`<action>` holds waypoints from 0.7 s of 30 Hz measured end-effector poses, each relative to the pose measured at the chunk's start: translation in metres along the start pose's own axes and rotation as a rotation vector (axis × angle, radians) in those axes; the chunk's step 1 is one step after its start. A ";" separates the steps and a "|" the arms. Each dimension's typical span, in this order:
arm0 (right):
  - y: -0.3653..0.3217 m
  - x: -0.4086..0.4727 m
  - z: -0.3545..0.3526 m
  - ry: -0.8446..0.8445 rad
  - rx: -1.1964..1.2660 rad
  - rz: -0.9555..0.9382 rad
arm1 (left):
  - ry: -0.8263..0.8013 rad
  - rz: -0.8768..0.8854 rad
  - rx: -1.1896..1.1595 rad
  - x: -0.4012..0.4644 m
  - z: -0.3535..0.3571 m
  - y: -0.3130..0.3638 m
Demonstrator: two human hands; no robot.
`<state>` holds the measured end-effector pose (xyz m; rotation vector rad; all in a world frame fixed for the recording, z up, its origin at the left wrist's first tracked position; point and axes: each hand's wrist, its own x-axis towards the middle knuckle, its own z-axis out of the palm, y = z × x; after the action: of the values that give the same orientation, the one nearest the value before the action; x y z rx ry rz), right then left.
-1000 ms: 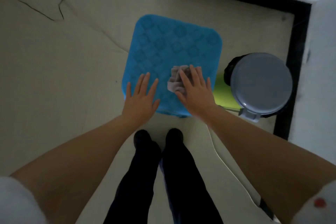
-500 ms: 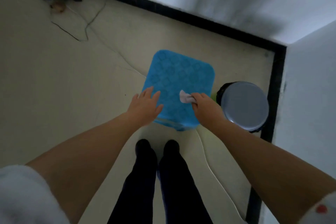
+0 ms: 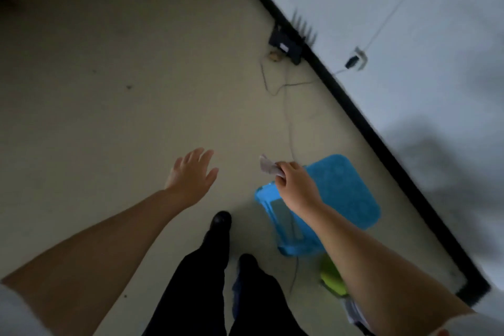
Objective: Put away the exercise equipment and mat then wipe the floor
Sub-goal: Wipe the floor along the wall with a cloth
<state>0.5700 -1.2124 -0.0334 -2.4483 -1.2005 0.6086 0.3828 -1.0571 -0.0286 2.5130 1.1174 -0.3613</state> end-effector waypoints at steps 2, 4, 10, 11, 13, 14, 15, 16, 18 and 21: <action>-0.032 0.000 0.016 -0.085 -0.021 -0.130 | 0.027 -0.149 -0.078 -0.041 0.002 -0.033; -0.067 0.000 0.034 -0.162 -0.043 -0.260 | 0.055 -0.283 -0.147 -0.084 0.005 -0.062; -0.190 -0.021 0.101 -0.373 -0.215 -0.616 | 0.184 -0.643 -0.282 -0.216 0.020 -0.152; -0.212 -0.028 0.114 -0.392 -0.228 -0.662 | 0.199 -0.705 -0.304 -0.236 0.024 -0.168; -0.258 -0.044 0.142 -0.444 -0.249 -0.752 | 0.226 -0.809 -0.341 -0.277 0.033 -0.199; -0.281 -0.053 0.157 -0.474 -0.260 -0.793 | 0.238 -0.844 -0.352 -0.297 0.038 -0.215; -0.305 -0.062 0.172 -0.499 -0.272 -0.837 | 0.249 -0.875 -0.360 -0.317 0.044 -0.230; -0.329 -0.073 0.189 -0.522 -0.289 -0.881 | 0.255 -0.910 -0.369 -0.339 0.050 -0.245; -0.378 -0.097 0.222 -0.554 -0.321 -0.946 | 0.268 -0.983 -0.402 -0.382 0.060 -0.276; -0.449 -0.143 0.272 -0.614 -0.353 -1.035 | 0.286 -1.113 -0.428 -0.454 0.077 -0.317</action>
<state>0.0568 -1.0345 -0.0163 -1.4662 -2.6921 0.8531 -0.1591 -1.1924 0.0007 1.3971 2.3363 -0.0031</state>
